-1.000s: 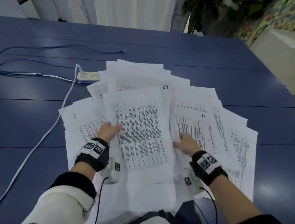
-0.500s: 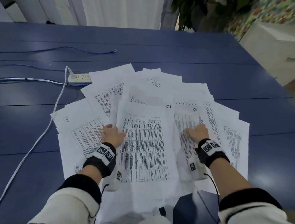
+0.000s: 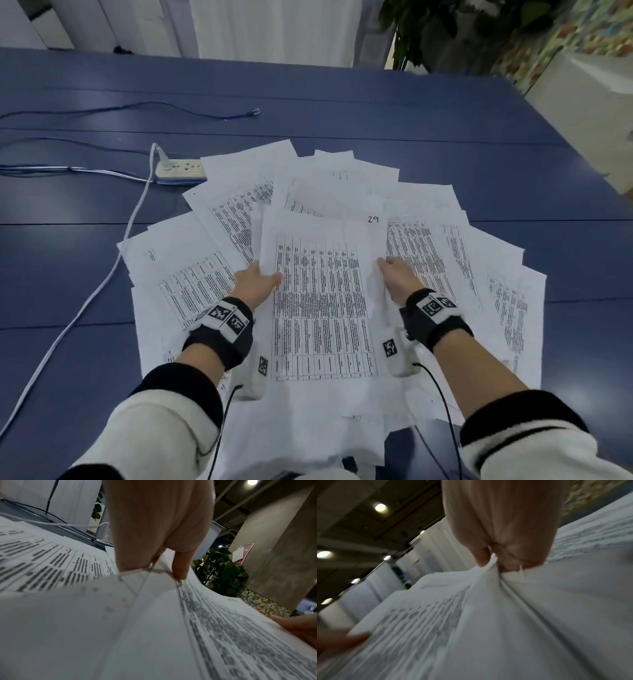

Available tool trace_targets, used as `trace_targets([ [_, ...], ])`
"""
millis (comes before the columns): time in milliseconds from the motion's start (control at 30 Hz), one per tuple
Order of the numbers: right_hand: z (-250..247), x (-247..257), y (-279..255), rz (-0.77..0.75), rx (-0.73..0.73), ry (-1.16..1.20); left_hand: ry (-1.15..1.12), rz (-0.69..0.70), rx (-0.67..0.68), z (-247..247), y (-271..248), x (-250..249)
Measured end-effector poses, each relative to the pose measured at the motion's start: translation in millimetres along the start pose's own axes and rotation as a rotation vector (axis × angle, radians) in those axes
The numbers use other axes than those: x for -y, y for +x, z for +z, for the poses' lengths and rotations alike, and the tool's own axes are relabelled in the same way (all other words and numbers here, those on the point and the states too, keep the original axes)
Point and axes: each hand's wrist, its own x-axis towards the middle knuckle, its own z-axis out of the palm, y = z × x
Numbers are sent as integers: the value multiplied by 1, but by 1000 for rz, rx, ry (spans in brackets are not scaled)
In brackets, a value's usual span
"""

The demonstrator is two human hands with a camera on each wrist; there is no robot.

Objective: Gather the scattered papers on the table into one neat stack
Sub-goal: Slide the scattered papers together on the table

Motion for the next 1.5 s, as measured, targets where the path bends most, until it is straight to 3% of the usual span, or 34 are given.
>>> trace_targets([
  [133,8,-13,-4,-45,110,33,-43,90,33,-1,-15,-1],
  [200,-3,-23,1,-85,81,33,-107,123,45,-6,-15,4],
  [267,-28,-26,12,-130,-154,-119,-165,139,-10,-13,-16,7],
  [333,-60,-25,22,-74,-399,-330,-246,79,-79,-16,-11,13],
  [367,-74,-26,26,-17,-446,-409,-270,48,-98,-16,-12,14],
  [433,-88,-28,32,91,-418,-499,-234,14,-81,-17,-11,15],
  [533,-91,-31,36,123,-347,-552,-173,-6,31,-13,-11,12],
  [733,-82,-19,30,52,-144,-361,-282,31,-60,10,-7,7],
  [833,-67,-21,19,53,-83,-263,-391,36,-29,20,-5,5],
  [933,-57,-25,10,84,-31,-190,-344,50,22,36,-5,-4],
  [1100,-66,-31,1,37,-161,-45,-312,65,-27,40,-9,-5],
  [1167,-68,-32,-4,34,-133,-124,-165,100,-60,35,-12,-5],
  [1267,-64,-31,-12,36,-75,-226,320,92,-89,36,-20,-5],
  [1333,-62,-33,-16,63,-22,-264,443,110,-93,42,-30,-6],
  [1400,-61,-35,-25,103,-1,-242,332,152,-19,49,-36,-6],
  [1500,-58,-41,-36,98,19,-110,-29,180,120,59,-42,-3],
])
